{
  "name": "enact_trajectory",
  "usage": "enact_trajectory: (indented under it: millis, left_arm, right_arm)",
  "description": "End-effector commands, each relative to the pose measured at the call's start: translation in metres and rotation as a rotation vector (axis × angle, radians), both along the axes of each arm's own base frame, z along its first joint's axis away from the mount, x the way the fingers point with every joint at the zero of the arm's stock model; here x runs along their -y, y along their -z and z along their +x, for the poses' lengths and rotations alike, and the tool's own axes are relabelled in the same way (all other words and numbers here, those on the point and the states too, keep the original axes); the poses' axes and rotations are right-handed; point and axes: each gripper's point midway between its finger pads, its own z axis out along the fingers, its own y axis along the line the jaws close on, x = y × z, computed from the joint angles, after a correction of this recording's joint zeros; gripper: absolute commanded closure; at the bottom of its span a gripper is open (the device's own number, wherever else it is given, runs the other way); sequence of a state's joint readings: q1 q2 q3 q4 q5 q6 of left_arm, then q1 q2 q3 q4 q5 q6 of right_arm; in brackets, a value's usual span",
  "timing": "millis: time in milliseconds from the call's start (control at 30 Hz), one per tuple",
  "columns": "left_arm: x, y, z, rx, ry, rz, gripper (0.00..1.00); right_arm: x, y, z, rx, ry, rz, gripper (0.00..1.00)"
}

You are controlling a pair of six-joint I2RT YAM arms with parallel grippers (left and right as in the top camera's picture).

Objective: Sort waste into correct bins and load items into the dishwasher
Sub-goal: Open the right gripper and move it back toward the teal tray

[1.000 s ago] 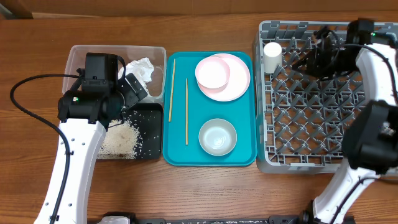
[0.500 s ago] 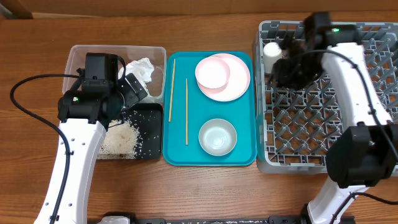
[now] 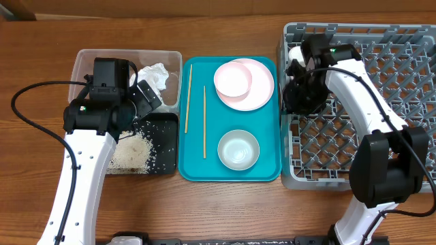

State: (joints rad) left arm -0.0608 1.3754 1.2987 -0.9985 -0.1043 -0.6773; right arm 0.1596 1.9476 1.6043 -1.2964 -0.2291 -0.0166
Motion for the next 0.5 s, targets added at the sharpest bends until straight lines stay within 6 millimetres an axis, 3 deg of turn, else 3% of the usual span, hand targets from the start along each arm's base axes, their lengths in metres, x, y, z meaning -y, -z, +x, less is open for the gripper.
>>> enact_trajectory:
  millis: [0, 200, 467]
  left_arm:
    - [0.000, -0.007, 0.002, 0.022, 0.013, 0.006, 0.00]
    - [0.000, -0.007, 0.002, 0.022, 0.013, 0.006, 0.00]
    - [0.000, -0.007, 0.002, 0.022, 0.013, 0.006, 0.00]
  right_arm:
    - [0.001, 0.002, -0.010, -0.035, 0.009, -0.013, 0.60]
    - [-0.013, 0.003, -0.025, -0.082, -0.026, 0.001, 0.80]
    - [-0.043, 0.003, -0.042, -0.107, -0.100, -0.010, 0.82]
